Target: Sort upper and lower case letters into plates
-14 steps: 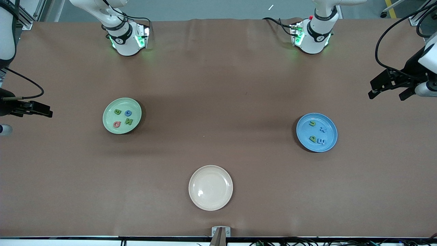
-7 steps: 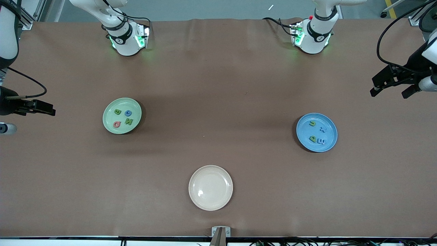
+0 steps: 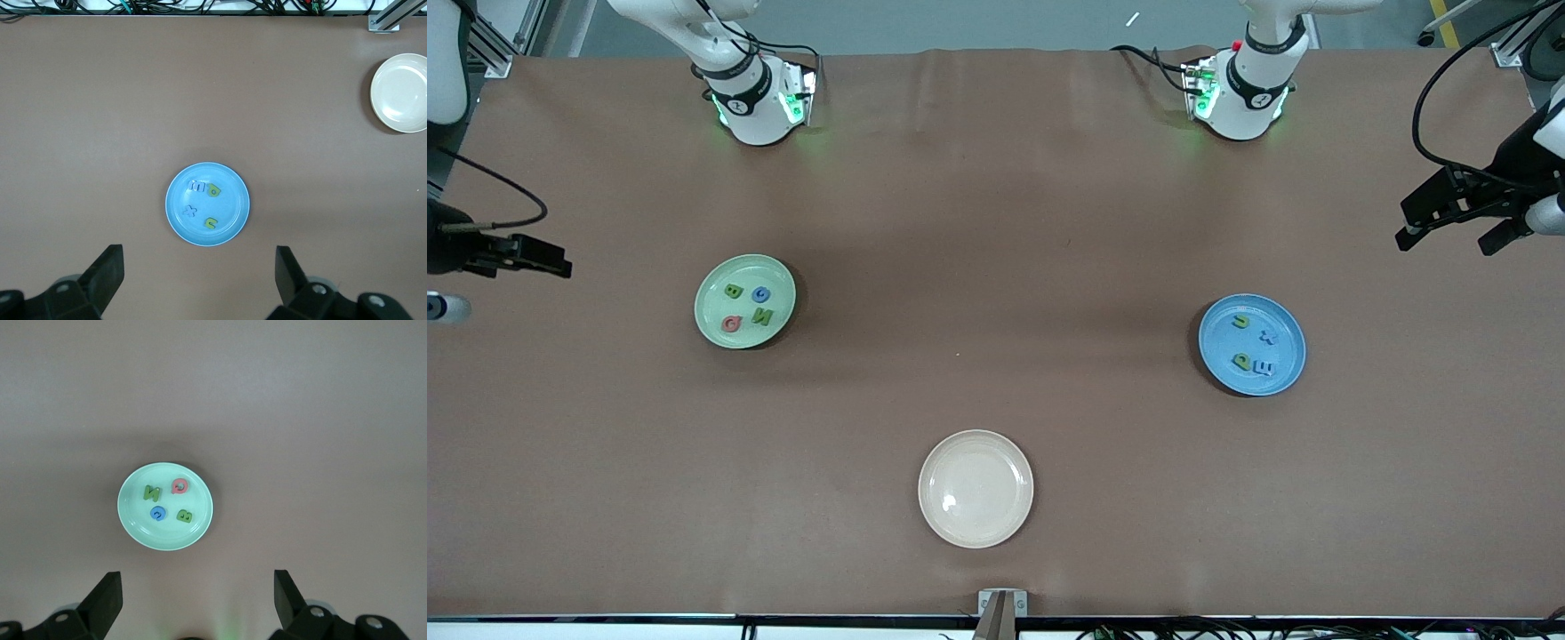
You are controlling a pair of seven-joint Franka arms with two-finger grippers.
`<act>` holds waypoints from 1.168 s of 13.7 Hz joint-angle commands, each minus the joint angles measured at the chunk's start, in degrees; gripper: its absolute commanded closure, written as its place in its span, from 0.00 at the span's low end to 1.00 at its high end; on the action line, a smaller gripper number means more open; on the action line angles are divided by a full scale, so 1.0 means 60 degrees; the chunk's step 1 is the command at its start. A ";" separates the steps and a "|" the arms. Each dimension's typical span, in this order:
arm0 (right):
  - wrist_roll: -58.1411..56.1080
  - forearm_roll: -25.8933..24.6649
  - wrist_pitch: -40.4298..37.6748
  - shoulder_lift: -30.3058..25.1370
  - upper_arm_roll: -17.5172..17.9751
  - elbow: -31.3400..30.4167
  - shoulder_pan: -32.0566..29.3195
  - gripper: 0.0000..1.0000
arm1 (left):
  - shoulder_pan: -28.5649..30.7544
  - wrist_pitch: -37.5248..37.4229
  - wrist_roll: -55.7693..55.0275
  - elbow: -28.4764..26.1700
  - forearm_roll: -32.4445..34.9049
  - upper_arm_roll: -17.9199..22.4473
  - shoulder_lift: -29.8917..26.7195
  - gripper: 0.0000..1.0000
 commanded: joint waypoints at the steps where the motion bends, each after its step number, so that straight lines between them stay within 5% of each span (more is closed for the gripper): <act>1: -0.0109 0.0115 0.0340 -0.1077 0.0009 -0.1216 -0.0031 0.00 | 0.0093 -0.0119 0.0081 0.0035 0.0181 -0.0070 -0.0097 0.00; 5: -0.0109 0.0115 0.0355 -0.1722 0.0009 -0.1672 -0.0016 0.00 | 0.0034 -0.0279 0.0417 0.0035 0.0898 -0.0114 -0.0082 0.00; 16: -0.0080 0.0393 0.0428 -0.2309 0.0024 -0.1672 -0.0002 0.00 | 0.0093 -0.0704 0.0286 0.0021 0.0738 -0.0114 -0.0082 0.00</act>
